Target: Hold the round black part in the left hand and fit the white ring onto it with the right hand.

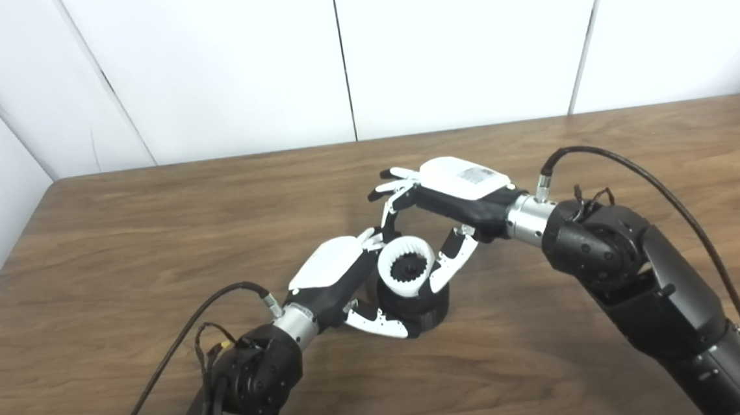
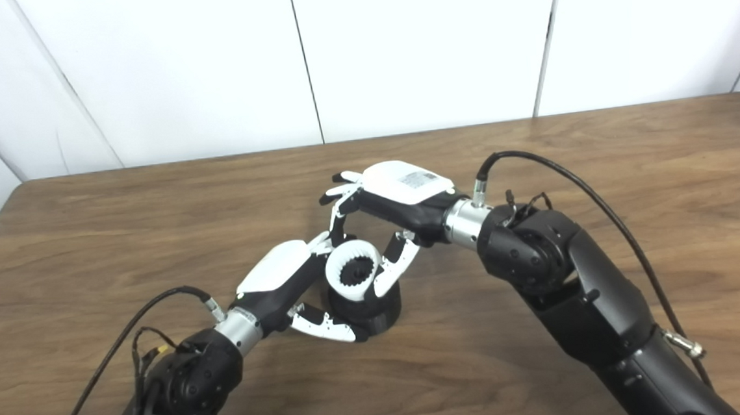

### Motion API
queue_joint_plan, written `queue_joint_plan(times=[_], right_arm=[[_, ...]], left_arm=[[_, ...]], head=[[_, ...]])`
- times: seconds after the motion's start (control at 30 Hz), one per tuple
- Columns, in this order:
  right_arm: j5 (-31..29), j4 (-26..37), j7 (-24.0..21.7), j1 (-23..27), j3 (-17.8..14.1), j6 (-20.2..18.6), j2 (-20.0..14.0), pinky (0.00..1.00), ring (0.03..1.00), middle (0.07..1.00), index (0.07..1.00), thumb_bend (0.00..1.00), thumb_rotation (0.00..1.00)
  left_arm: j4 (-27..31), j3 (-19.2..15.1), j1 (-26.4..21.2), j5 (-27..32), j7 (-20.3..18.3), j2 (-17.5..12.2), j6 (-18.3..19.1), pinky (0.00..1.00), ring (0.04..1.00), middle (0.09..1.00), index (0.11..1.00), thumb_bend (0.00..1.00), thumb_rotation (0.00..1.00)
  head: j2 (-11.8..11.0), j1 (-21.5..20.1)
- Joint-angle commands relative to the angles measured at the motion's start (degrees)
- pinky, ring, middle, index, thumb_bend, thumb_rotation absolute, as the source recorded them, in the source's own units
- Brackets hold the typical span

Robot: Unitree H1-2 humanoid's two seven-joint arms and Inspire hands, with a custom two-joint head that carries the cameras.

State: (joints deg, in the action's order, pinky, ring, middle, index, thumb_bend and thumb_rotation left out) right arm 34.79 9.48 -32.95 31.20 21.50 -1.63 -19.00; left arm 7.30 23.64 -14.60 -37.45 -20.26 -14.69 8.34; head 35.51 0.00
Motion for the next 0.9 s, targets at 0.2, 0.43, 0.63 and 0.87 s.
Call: queue_joint_plan(times=[0.2,0.43,0.63,0.87], right_arm=[[-2.94,0.25,2.59,1.17,-3.13,0.12,0.11,0.87,0.980,0.898,0.586,0.86,0.25],[-2.56,0.78,2.25,0.09,-3.21,-0.08,-0.39,0.87,0.974,0.901,0.588,0.85,0.25],[-2.34,1.03,2.29,-0.51,-3.06,0.17,-0.75,0.86,0.979,0.906,0.601,0.85,0.27],[-2.58,2.45,1.11,-0.44,-3.32,-1.41,-1.24,0.87,0.976,0.915,0.696,0.94,0.32]], left_arm=[[-0.36,0.38,-0.50,1.20,-1.34,0.04,-0.21,0.84,1.000,0.952,0.765,0.89,0.31],[0.38,0.38,-0.61,0.90,-1.93,-0.21,0.45,0.85,1.000,0.954,0.769,0.89,0.30],[1.03,0.20,-0.68,0.89,-2.58,-0.36,1.24,0.85,1.000,0.957,0.770,0.89,0.30],[0.73,0.22,-0.81,0.60,-2.23,-0.30,1.34,0.84,0.999,0.951,0.789,0.91,0.32]], head=[[0.12,0.28],[0.37,0.31],[0.49,0.28],[0.48,0.34]])
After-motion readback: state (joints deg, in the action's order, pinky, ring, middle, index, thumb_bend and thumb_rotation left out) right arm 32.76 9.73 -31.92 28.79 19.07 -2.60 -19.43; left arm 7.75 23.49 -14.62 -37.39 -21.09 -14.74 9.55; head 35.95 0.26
